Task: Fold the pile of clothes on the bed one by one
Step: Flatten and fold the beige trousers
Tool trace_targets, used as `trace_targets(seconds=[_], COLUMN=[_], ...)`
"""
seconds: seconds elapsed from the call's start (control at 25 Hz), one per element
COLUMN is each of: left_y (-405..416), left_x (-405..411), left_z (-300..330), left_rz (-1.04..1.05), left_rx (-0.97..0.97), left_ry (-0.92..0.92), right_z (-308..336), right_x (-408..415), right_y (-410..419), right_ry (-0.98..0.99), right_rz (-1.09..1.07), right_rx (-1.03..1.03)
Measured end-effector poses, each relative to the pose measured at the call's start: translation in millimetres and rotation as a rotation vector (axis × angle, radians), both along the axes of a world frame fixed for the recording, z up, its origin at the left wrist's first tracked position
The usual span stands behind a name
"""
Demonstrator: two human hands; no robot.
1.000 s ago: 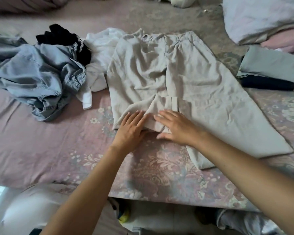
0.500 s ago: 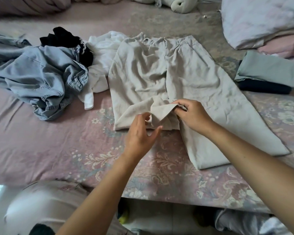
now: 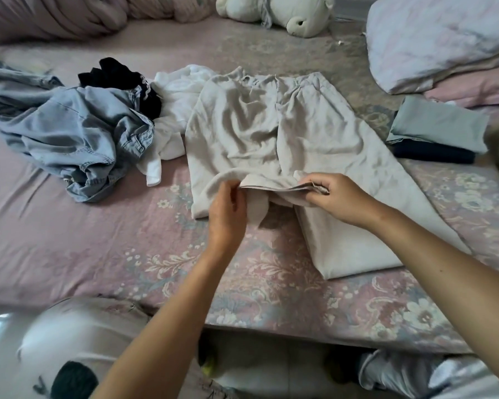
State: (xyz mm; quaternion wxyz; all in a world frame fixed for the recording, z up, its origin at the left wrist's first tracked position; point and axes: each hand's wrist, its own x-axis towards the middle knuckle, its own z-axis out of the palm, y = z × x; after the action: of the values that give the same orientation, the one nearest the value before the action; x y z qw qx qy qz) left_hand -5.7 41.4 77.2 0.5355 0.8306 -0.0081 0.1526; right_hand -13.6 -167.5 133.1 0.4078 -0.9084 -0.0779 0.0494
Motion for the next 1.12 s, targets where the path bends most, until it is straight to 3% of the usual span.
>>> trace_targets(seconds=[0.08,0.2,0.36,0.48,0.72,0.88,0.96,1.12], left_y=[23,53,74,76,63,23,6,0], left_x=[-1,-6,-23,-32,-44,-63,-71,-92], left_z=[16,40,39,23,12,6,-2,-26], left_rz=[-0.059,-0.278,-0.498,-0.548,-0.637,-0.536,-0.425,-0.311], left_rx=[0.069,0.235,0.399,0.42,0.349,0.469,0.618,0.878], left_ry=[-0.063,-0.082,0.094,0.228,0.365,0.061,-0.103,-0.098], right_z=[-5,-7,-14,-21,-22,-20,-22,-25], right_x=[-13,-32,-48,-53,-57,-65,-69,-77], right_y=[1,9,11,9,5,20,26,26], right_ry=[0.075,0.16,0.364,0.433,0.354,0.264,0.216,0.13], right_rz=[0.052,0.093,0.034,0.013,-0.023,-0.042,-0.066,-0.107], right_rx=[-0.016,0.128,0.295,0.263,0.133,0.152,0.169,0.155])
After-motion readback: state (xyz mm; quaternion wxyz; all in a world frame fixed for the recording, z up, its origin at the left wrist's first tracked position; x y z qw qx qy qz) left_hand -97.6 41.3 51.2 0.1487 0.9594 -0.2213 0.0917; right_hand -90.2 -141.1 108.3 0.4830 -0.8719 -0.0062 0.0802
